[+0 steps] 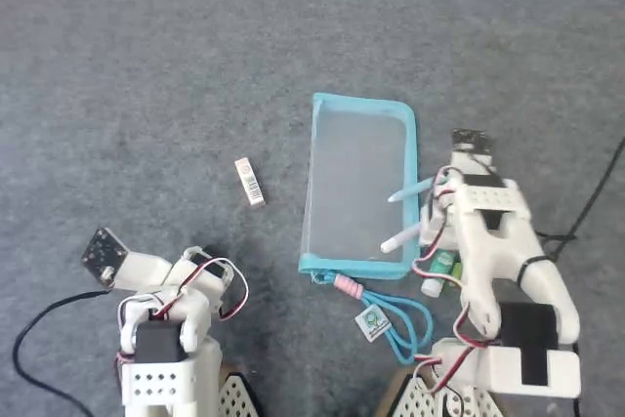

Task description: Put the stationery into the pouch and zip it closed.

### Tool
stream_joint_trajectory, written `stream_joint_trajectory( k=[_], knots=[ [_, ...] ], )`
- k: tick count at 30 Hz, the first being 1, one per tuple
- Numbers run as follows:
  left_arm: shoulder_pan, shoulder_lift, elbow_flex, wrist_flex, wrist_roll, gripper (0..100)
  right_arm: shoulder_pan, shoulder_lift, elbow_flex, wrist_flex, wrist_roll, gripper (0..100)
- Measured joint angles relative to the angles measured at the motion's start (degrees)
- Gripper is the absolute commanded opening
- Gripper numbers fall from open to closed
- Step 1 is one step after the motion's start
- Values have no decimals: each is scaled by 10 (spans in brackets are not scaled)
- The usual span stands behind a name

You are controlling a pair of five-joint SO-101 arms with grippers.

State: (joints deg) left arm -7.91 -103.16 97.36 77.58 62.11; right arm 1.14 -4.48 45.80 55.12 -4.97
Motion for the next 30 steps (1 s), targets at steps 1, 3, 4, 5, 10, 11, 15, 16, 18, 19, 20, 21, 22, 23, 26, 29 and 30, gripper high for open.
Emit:
stream_joint_trajectory(
  k=[1,3,4,5,10,11,15,16,18,19,20,21,22,23,26,29,30],
  knots=[
    [0,0,0,0,0,109,13,3,-7,0,0,57],
    [0,0,0,0,0,109,41,12,-21,1,0,56],
    [0,0,0,0,0,109,53,17,-29,1,0,55],
    [0,0,0,0,0,109,63,18,-39,1,0,53],
    [0,0,0,0,0,109,83,43,-119,0,24,51],
    [0,0,0,0,0,109,86,43,-137,0,24,51],
    [0,0,0,0,0,109,90,69,-236,18,24,51],
    [0,0,0,0,0,109,90,87,-265,32,24,51],
    [0,0,0,0,0,109,90,129,-328,64,16,54],
    [0,0,0,0,0,109,90,152,-361,84,10,56],
    [0,0,0,0,0,109,90,174,-395,102,4,56],
    [0,0,0,0,0,109,90,193,-422,121,1,56],
    [0,0,0,0,0,109,90,209,-447,138,-1,56],
    [0,0,0,0,0,109,90,222,-467,153,-1,56],
    [0,0,0,0,0,109,90,245,-495,179,10,56],
    [0,0,0,0,0,109,70,252,-499,193,40,56],
    [0,0,0,0,0,109,58,252,-501,207,44,54]
  ],
)
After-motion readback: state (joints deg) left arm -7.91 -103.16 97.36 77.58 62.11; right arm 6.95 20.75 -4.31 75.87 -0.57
